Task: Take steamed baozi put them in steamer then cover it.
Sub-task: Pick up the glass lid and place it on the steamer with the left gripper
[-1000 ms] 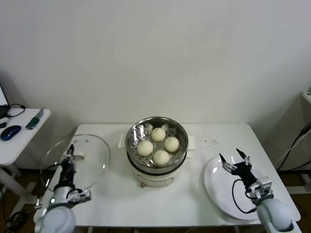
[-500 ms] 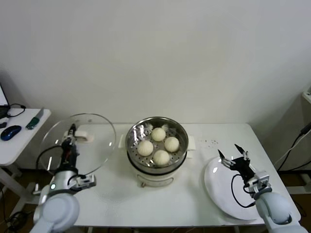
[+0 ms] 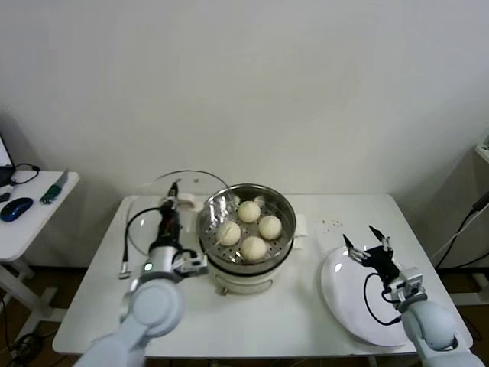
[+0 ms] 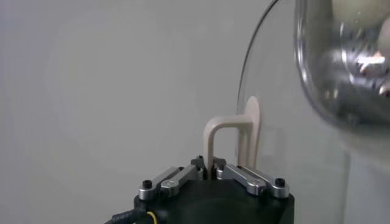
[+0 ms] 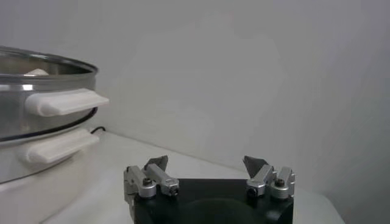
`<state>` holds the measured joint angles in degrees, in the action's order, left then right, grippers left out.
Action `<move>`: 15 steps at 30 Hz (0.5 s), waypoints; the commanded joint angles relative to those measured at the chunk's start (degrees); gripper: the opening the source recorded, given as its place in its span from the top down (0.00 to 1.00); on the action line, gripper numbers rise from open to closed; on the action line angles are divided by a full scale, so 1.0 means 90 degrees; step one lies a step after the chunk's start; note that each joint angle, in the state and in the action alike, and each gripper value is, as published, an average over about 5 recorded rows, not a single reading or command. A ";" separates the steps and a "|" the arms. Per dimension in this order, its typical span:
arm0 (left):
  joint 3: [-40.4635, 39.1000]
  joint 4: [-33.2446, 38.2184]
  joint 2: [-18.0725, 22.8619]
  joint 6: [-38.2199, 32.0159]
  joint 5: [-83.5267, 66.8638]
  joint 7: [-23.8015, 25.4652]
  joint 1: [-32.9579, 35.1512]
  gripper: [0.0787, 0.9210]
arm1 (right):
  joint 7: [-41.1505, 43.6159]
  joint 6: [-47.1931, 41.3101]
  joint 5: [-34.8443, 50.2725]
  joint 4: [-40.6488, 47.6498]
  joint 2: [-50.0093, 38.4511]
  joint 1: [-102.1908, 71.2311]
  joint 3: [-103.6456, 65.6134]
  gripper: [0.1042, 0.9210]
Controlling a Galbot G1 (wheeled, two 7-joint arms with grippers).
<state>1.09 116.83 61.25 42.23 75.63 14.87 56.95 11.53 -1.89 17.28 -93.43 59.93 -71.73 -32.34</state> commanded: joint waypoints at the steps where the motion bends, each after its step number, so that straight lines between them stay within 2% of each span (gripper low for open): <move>1: -0.1036 -0.0969 0.1721 0.0308 0.1101 0.0687 -0.0892 0.91 | 0.0010 0.0007 -0.0034 0.0036 -0.0007 0.0011 -0.0033 0.12; 9: -0.1220 -0.1630 0.2671 0.0308 0.1423 0.0471 -0.0919 0.91 | 0.0010 0.0028 -0.0102 0.0021 0.0022 -0.0090 -0.0160 0.12; 15: -0.1236 -0.1949 0.2846 0.0308 0.1404 0.0439 -0.0950 0.91 | 0.0016 0.0056 -0.0131 0.0020 0.0046 -0.0158 -0.0251 0.12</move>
<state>-7.46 106.15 78.29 42.19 85.02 18.14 50.37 11.62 -1.48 16.30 -93.21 60.25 -72.79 -34.00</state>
